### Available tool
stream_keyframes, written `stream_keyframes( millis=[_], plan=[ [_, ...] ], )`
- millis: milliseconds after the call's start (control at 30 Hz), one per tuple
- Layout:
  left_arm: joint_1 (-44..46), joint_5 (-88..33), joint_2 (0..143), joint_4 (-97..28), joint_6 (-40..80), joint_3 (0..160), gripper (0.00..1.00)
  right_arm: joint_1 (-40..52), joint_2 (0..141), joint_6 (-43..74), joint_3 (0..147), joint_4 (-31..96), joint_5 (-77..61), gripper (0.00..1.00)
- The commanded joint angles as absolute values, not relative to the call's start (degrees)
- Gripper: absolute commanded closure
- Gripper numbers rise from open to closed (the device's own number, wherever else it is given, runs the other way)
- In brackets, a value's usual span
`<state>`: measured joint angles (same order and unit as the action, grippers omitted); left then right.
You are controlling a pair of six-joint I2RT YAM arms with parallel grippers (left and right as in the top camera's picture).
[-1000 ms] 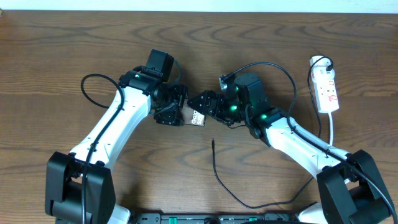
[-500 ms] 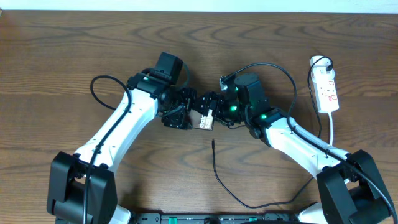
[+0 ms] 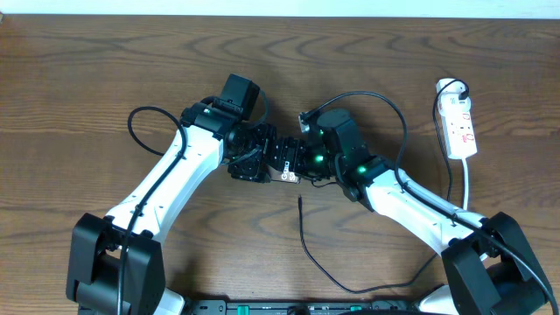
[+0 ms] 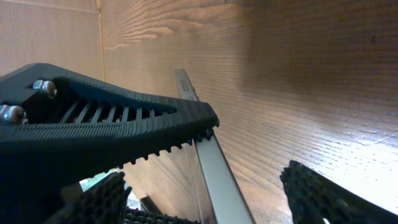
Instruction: Plug charger to phone and switch on socket
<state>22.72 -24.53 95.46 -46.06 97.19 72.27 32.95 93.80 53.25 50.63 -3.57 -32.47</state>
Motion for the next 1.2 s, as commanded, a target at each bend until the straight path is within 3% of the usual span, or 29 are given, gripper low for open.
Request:
stream_keyframes(
  millis=[0, 500, 733, 1167],
  plan=[
    [23.0, -25.9, 94.0, -45.8, 97.6, 74.1, 0.93, 33.8, 94.1, 52.7, 51.5, -3.5, -31.4, 0.28],
    [23.0, -25.9, 94.0, -45.8, 97.6, 74.1, 0.93, 33.9, 94.1, 51.2, 51.5, -3.4, -31.0, 0.53],
    [23.6, -25.9, 94.0, -45.8, 97.6, 74.1, 0.93, 34.2, 94.1, 51.1, 51.5, -3.4, -30.9, 0.51],
    [24.0, -26.0, 94.0, -45.8, 97.6, 74.1, 0.93, 34.2, 94.1, 51.2, 51.5, -3.4, -30.7, 0.74]
  ],
)
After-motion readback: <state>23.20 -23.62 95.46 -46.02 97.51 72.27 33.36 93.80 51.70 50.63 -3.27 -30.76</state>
